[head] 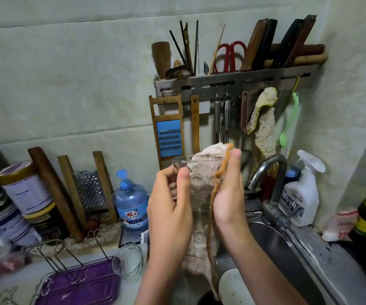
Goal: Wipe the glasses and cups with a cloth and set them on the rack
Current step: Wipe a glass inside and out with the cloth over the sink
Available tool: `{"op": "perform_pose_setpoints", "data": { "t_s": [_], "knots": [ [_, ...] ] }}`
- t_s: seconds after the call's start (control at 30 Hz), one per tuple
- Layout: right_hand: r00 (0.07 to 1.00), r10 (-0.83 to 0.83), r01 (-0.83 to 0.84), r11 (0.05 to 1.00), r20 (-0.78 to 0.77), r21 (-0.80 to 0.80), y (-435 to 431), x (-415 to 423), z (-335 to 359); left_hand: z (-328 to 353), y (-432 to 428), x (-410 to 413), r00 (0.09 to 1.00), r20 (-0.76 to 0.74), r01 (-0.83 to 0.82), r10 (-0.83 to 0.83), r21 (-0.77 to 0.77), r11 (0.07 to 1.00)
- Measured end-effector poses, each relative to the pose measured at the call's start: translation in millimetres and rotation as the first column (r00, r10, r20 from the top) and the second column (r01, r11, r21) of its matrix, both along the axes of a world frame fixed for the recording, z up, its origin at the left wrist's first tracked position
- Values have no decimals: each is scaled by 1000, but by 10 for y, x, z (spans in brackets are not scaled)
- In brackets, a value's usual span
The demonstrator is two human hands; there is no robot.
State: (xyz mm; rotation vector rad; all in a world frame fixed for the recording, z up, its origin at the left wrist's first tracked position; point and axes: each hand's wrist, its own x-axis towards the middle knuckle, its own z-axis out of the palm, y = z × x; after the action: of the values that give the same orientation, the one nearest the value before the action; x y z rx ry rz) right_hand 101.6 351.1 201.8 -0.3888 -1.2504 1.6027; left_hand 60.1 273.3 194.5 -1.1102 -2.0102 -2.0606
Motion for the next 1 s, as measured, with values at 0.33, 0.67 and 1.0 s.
{"op": "perform_pose_setpoints", "data": {
  "t_s": [0.33,0.67,1.0],
  "knots": [
    [960,-274,278,886,-66,370,-21,43,-120,60,68,2,926,231,291,-300,71,954],
    [888,413,-458,831,-202,-317,201,68,-4,-100,133,-10,858,319,356,-402,194,914],
    [966,257,-257,966,20,-6,-247,130,-120,-115,108,-153,888,271,295,-372,286,912]
  ]
}}
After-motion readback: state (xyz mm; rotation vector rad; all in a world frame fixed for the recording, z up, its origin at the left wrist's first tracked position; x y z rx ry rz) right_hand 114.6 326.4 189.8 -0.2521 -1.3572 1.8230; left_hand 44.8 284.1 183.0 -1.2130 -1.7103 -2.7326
